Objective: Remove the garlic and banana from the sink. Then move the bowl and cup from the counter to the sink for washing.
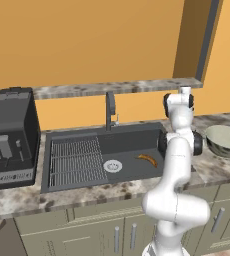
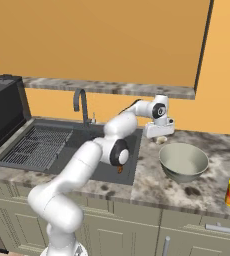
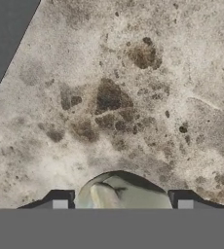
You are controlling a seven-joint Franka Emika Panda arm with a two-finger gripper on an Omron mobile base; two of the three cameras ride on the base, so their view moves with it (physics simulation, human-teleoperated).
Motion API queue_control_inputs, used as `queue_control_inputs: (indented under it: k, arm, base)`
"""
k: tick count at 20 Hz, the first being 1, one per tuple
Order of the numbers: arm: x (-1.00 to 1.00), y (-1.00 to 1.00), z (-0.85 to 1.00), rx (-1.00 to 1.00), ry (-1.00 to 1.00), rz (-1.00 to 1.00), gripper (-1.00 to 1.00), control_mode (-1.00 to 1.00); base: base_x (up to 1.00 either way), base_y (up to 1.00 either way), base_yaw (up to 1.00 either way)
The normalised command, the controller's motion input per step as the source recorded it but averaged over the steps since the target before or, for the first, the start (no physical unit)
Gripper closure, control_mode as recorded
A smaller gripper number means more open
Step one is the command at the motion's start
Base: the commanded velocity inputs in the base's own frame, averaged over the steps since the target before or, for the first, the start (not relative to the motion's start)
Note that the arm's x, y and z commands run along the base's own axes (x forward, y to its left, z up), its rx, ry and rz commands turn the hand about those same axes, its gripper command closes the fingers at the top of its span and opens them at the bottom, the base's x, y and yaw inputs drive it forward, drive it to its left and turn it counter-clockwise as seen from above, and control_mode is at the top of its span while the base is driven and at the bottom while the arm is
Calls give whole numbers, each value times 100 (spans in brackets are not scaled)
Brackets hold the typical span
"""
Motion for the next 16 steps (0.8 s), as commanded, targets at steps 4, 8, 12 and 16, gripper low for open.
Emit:
queue_control_inputs:
  k: [4,8,12,16]
  arm:
    - [2,-4,-15,7,11,4,-100,-100]
    - [0,0,-10,9,13,1,-100,-100]
    - [0,-2,-2,14,12,0,-100,-100]
    - [1,-1,0,13,10,0,-100,-100]
  base:
    - [0,0,0]
    - [0,0,0]
    - [0,0,0]
    - [0,0,0]
